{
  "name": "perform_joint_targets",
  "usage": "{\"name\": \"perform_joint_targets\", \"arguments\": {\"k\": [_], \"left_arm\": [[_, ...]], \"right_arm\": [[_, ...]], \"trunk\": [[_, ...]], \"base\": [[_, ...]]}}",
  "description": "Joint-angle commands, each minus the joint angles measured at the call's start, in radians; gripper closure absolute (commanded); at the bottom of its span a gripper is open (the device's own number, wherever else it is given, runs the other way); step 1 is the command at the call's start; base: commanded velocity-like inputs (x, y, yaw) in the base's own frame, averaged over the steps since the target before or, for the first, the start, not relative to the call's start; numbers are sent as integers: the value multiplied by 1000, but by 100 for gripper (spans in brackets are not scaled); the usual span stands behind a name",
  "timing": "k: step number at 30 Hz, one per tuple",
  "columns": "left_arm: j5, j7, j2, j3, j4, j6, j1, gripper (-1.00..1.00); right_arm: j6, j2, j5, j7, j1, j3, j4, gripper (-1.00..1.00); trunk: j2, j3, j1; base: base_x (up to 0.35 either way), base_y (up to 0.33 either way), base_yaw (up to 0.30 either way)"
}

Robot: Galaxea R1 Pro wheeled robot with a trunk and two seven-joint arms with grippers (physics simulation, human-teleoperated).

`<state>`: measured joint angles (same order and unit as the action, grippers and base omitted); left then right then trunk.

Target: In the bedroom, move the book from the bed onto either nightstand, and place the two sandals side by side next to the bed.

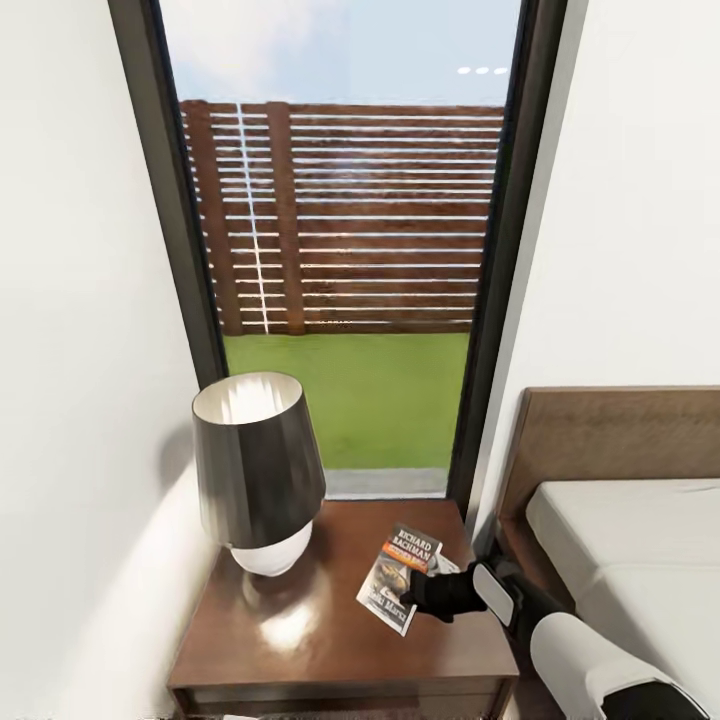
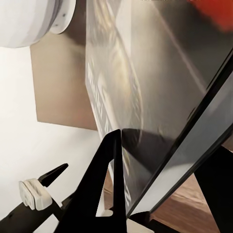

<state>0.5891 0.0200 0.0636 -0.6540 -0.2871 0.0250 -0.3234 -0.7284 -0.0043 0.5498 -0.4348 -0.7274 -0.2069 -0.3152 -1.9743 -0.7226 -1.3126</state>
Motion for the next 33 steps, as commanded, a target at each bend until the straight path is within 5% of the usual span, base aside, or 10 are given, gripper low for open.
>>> {"name": "perform_joint_targets", "arguments": {"k": [1,33], "left_arm": [[8,1,1,-4,-1,3,-1,-100],[8,1,1,-4,-1,3,-1,-100]], "right_arm": [[-7,0,-2,-4,-1,-1,-1,100],[-66,-4,-2,-3,-39,3,-1,100]], "trunk": [[-8,-4,-4],[-218,-98,-119]], "base": [[0,0,0],[0,0,0]]}}
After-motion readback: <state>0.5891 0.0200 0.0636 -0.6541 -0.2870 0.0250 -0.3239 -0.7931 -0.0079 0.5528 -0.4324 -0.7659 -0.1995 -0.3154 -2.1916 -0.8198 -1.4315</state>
